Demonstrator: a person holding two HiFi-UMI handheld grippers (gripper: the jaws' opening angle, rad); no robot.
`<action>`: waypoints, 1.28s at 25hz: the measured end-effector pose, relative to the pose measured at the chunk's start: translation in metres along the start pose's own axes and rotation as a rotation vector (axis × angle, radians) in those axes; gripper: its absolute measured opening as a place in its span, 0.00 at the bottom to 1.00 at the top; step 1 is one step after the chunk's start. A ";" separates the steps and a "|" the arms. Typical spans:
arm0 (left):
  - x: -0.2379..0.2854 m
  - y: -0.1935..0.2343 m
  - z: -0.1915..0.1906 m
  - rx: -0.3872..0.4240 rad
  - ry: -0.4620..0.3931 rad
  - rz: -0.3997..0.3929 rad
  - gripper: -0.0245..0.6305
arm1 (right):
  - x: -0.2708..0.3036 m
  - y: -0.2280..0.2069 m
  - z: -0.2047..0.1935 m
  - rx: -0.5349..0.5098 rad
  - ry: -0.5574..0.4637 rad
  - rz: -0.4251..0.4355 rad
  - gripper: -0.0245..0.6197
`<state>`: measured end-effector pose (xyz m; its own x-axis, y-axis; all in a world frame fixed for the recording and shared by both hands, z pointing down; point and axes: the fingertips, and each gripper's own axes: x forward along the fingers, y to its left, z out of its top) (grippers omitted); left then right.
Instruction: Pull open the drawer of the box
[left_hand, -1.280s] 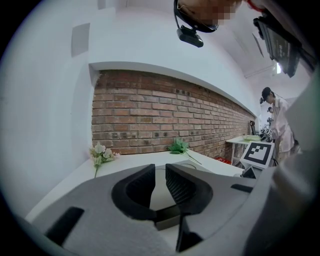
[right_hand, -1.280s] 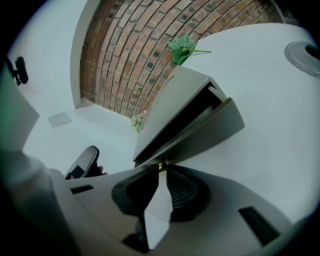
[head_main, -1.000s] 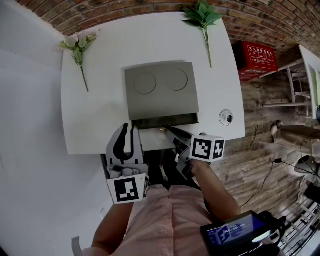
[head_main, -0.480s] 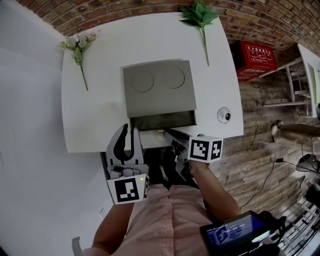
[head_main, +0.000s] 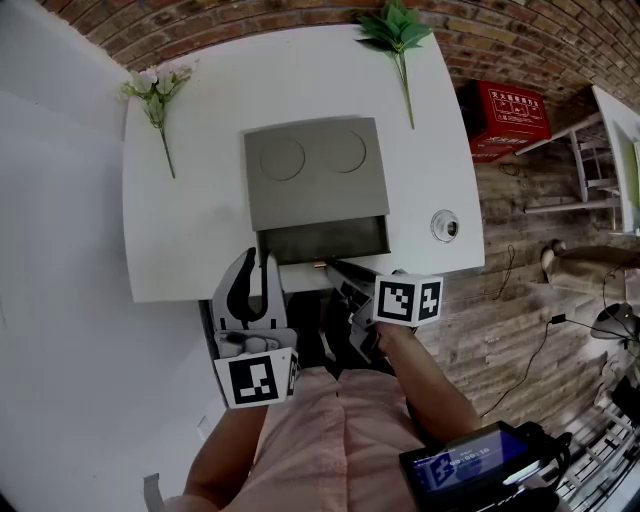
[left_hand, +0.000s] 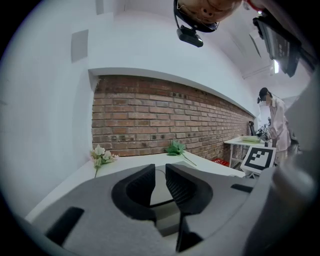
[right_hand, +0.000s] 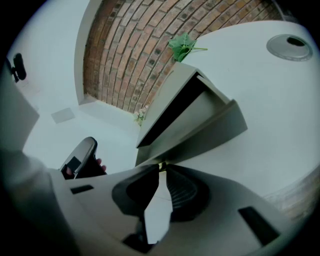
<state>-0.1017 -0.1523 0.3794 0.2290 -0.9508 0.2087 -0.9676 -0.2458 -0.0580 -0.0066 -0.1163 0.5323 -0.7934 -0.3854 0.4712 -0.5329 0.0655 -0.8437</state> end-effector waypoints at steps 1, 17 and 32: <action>-0.001 -0.001 0.000 0.000 -0.001 0.000 0.14 | -0.001 0.000 -0.001 0.000 0.000 0.000 0.12; -0.009 -0.011 0.003 0.007 -0.006 -0.003 0.14 | -0.010 0.000 -0.013 -0.005 0.017 0.006 0.12; -0.028 -0.019 -0.002 0.004 -0.007 0.015 0.14 | -0.018 -0.001 -0.029 -0.012 0.030 0.013 0.12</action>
<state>-0.0899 -0.1211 0.3762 0.2150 -0.9557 0.2007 -0.9706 -0.2319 -0.0646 -0.0001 -0.0832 0.5323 -0.8083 -0.3568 0.4682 -0.5261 0.0809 -0.8466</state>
